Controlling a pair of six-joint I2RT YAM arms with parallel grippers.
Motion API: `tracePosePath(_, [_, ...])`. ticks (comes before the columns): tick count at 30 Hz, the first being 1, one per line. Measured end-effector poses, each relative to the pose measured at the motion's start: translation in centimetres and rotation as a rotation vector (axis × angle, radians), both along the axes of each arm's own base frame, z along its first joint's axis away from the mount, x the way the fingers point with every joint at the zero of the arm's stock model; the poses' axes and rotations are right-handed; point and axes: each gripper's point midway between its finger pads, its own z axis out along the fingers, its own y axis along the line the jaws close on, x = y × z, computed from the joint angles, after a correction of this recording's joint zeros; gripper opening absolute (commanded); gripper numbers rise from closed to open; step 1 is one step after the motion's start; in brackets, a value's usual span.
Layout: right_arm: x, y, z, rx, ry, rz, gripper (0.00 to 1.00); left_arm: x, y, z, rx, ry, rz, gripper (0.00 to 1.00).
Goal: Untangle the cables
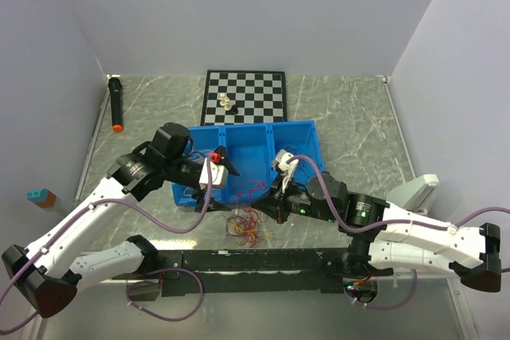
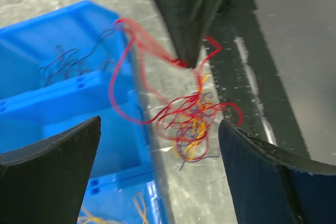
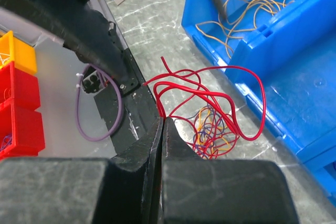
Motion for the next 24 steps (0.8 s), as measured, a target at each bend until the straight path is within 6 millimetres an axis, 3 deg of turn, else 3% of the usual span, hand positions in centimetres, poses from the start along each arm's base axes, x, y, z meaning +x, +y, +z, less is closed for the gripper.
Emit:
tracePosePath(7, [0.3, 0.7, 0.2, -0.003, -0.019, 0.008, 0.00, -1.4, -0.9, -0.3, -0.003, 0.030, -0.066, 0.75])
tracePosePath(12, [0.4, 1.2, 0.7, 0.006, -0.028, 0.018, 0.00, -1.5, -1.5, -0.9, -0.012, 0.053, -0.076, 0.68])
tracePosePath(14, [0.4, 1.4, 0.8, 0.011, -0.029, 0.022, 0.00, -1.5, -1.7, -0.9, -0.018, 0.068, -0.071, 0.60])
tracePosePath(17, [0.3, 1.5, 1.0, 0.017, -0.030, 0.027, 0.00, -1.3, -2.0, -0.5, -0.031, 0.068, -0.066, 0.31])
tracePosePath(20, [0.2, 1.6, 1.0, 0.022, -0.029, 0.038, 0.00, -1.1, -2.2, -0.3, -0.045, 0.066, -0.057, 0.22])
tracePosePath(24, [0.2, 1.9, 1.0, 0.021, -0.028, 0.041, 0.00, -0.7, -2.5, -0.1, -0.061, 0.067, -0.043, 0.01])
